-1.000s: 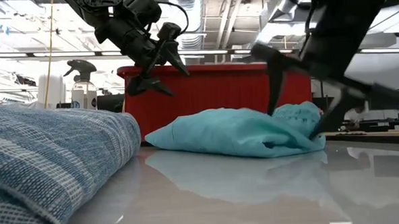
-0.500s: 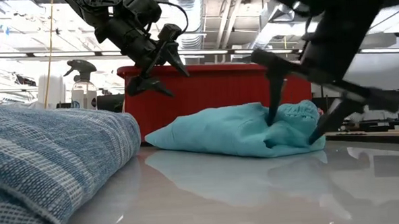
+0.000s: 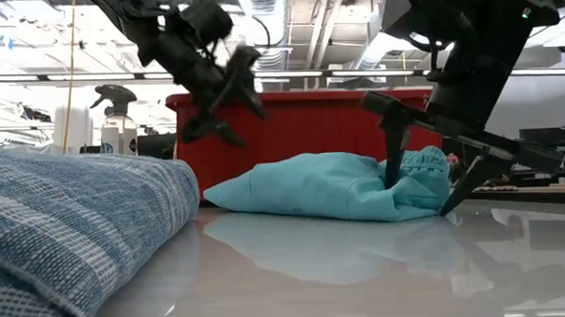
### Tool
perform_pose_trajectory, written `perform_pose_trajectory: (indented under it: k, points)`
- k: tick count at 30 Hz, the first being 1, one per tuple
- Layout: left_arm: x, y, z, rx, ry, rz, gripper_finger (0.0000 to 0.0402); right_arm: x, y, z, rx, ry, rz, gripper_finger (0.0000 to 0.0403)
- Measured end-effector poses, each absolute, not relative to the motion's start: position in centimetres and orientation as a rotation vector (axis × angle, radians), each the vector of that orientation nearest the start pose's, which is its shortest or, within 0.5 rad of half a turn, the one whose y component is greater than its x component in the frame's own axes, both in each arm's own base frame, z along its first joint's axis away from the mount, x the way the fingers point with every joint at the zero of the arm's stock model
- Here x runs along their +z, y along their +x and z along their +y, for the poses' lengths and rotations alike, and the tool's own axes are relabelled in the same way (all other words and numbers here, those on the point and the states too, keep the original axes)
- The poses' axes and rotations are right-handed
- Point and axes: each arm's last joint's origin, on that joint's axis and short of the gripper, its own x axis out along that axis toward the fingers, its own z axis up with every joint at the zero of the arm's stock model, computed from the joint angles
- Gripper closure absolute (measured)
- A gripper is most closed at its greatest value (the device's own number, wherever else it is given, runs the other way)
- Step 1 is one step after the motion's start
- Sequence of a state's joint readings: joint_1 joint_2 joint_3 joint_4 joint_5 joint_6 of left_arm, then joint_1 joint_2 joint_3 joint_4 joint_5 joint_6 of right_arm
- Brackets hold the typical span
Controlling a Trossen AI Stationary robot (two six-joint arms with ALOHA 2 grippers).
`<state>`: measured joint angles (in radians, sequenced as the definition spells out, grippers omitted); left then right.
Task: Fold Laundry from Bin
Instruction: Stack the light blue shorts on top of the folded patterned blue shirt
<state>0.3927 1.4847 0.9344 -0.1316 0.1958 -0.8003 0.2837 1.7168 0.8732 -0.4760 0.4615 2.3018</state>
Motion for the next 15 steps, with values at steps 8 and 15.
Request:
perform_pose_trajectory:
  k: [8,15]
  points:
    - [17.9,30.9,13.0,0.449,-1.002,0.648,0.0136,12.8,27.8,7.6,-1.26,1.421,0.51,0.0088]
    - [15.5,30.8,14.6,0.512,-1.033,0.692,0.0136,12.7,27.2,9.1,-1.227,1.374,0.552,0.0088]
